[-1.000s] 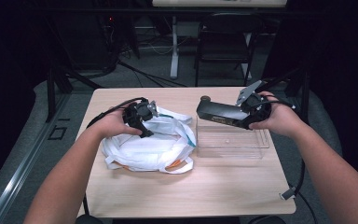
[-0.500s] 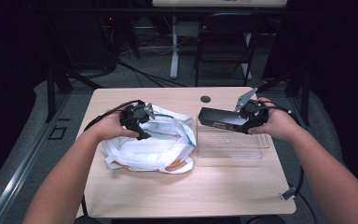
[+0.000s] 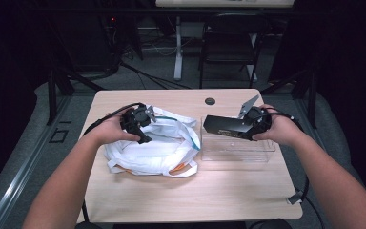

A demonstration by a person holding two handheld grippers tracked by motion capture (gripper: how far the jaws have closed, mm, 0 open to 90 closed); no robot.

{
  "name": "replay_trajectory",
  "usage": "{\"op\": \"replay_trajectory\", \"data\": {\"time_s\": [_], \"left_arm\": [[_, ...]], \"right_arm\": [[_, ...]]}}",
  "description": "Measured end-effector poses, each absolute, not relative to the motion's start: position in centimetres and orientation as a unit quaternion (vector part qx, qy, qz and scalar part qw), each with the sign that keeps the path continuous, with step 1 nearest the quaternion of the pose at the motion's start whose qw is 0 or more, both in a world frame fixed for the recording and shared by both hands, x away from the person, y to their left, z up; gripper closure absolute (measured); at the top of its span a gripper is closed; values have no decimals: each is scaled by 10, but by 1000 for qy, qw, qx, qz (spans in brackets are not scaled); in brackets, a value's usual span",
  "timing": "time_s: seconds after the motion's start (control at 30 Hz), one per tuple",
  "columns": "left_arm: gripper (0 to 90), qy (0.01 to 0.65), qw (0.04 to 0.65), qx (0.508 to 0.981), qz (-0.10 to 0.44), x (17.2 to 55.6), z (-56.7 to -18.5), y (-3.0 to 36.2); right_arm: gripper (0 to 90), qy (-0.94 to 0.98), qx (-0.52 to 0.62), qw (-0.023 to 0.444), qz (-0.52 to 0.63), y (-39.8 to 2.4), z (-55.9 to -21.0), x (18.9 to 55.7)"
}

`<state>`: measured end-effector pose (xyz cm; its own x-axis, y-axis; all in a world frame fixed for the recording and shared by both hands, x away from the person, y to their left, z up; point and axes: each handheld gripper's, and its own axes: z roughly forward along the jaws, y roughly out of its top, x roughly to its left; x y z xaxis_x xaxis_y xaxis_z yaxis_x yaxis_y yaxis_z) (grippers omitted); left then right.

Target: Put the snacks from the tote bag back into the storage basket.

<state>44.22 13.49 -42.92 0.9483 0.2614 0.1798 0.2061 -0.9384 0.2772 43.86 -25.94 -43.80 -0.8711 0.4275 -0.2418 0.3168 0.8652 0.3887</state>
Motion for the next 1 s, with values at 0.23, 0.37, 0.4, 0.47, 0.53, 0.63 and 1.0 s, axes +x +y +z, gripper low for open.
{"op": "replay_trajectory", "data": {"time_s": [0.23,0.37,0.4,0.47,0.53,0.63,1.0], "left_arm": [[371,129,134,977,107,443,-431,141],[372,135,139,975,106,443,-433,146],[372,136,137,975,107,443,-434,149],[372,140,137,975,109,443,-435,151],[372,142,138,974,109,444,-434,154],[372,150,142,972,110,444,-435,159],[374,157,140,972,106,444,-444,166]], "right_arm": [[429,954,194,157,166,-258,-446,440],[429,954,197,156,163,-259,-450,443],[429,955,196,155,158,-259,-452,444],[429,956,195,153,156,-259,-453,444],[429,956,196,154,152,-259,-456,444],[429,957,198,152,150,-258,-459,445],[428,960,193,145,143,-256,-472,452]]}}
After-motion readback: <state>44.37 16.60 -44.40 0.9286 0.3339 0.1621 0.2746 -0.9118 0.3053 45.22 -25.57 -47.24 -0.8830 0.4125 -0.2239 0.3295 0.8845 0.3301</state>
